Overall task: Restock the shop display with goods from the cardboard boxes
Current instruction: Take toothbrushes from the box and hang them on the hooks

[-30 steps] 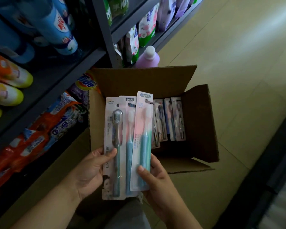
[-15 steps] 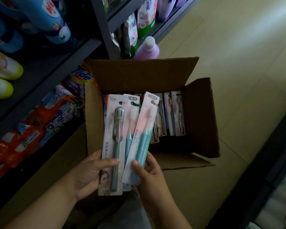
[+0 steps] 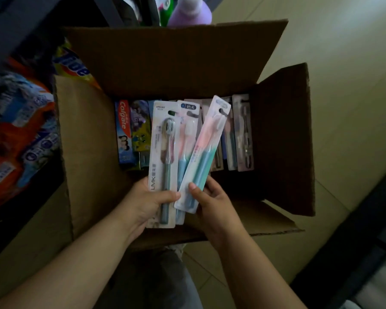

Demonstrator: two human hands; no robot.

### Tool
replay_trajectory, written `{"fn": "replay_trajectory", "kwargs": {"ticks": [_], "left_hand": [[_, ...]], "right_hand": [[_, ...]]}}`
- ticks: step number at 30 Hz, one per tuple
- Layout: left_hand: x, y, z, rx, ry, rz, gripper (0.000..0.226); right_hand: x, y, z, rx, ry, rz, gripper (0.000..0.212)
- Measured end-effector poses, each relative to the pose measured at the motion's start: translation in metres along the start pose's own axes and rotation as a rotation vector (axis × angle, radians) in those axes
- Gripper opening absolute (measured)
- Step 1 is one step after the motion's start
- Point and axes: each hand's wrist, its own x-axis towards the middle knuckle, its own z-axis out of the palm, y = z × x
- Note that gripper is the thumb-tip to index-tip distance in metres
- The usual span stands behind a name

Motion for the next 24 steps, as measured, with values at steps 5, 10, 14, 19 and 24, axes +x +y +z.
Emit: {"fn": "replay_trajectory", "kwargs": {"ticks": [5, 10, 14, 19, 24], "left_hand": [[0.026, -0.006, 0.011, 0.021, 0.057, 0.051, 0.038], [0.047, -0.019, 0.009, 0.049, 0.055, 0.056, 0.041], [0.06, -0.026, 0.006, 0.037, 0.02, 0.023, 0.044], [0.072, -0.035, 0.005, 0.074, 0.09, -0.028, 0.045], [0.076, -0.036, -0.004, 0.035, 0.129, -0.051, 0.043]], "right_hand": [[0.025, -0.006, -0.014, 0.003, -0.013, 0.033, 0.041], [0.046, -0.003, -0.021, -0.092, 0.006, 0.032, 0.035], [0.056, 0.005, -0.022, -0.155, -0.002, 0.046, 0.032], [0.066, 0.011, -0.024, -0.2, 0.023, 0.145, 0.031], [0.076, 0.007, -0.032, -0.167, 0.319, 0.197, 0.056]]}}
